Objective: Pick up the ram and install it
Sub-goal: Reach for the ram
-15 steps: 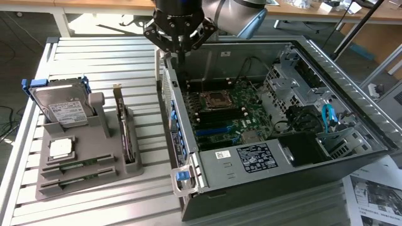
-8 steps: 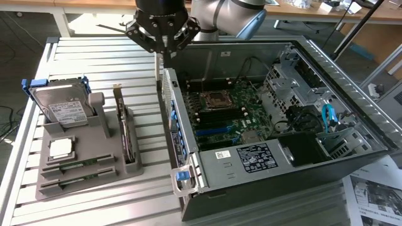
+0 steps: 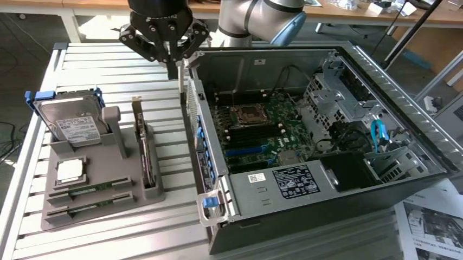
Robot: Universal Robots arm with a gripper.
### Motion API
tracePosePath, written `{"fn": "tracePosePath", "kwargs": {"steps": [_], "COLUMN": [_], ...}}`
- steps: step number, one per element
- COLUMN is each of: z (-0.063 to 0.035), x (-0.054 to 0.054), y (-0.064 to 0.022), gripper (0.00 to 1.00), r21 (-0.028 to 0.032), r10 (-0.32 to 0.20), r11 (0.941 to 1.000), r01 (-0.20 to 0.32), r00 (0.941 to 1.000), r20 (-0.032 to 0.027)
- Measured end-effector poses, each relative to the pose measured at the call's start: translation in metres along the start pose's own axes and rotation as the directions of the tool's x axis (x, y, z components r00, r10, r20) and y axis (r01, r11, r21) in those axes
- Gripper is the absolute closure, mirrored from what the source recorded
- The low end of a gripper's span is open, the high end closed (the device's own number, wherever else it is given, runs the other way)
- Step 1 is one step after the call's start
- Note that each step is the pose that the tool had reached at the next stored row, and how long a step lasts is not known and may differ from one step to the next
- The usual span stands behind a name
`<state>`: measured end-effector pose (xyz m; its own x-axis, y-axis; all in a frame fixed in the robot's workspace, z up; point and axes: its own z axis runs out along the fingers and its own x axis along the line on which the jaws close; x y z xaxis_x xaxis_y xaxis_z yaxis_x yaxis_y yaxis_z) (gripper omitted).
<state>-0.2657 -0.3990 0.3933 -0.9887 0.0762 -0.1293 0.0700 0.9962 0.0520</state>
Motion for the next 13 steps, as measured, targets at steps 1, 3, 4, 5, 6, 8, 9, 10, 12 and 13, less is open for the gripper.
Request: {"fn": "tracePosePath", "kwargs": {"steps": [1,3,4,5,6,8,9,10,12,13], "z": [-0.0003,-0.0003,-0.0004,-0.0003,-0.0003,0.0000,0.0001,0.0004,0.0008,0.0011], "x": [0.0024,0.0024,0.0025,0.0025,0.0024,0.0022,0.0021,0.0020,0.0020,0.0020], "y": [-0.0002,-0.0001,-0.0002,-0.0001,-0.0002,-0.0001,-0.0001,-0.0001,-0.0002,-0.0002], "gripper": [0.89,0.89,0.89,0.89,0.89,0.89,0.89,0.89,0.89,0.89], "r21": [0.0001,0.0000,0.0001,0.0003,0.0009,0.0027,0.0038,0.0055,0.0085,0.0100], "r10": [0.000,0.000,0.000,0.000,0.000,0.001,0.002,0.003,0.004,0.005], "r11": [1.0000,1.0000,1.0000,1.0000,1.0000,1.0000,1.0000,1.0000,1.0000,0.9999], "r01": [0.000,0.000,0.000,0.000,0.000,-0.001,-0.002,-0.002,-0.004,-0.004], "r00": [1.0000,1.0000,1.0000,1.0000,1.0000,0.9995,0.9991,0.9981,0.9954,0.9940], "r20": [0.0001,0.0000,-0.0010,-0.0033,-0.0087,-0.0304,-0.0429,-0.0617,-0.0953,-0.1089]}}
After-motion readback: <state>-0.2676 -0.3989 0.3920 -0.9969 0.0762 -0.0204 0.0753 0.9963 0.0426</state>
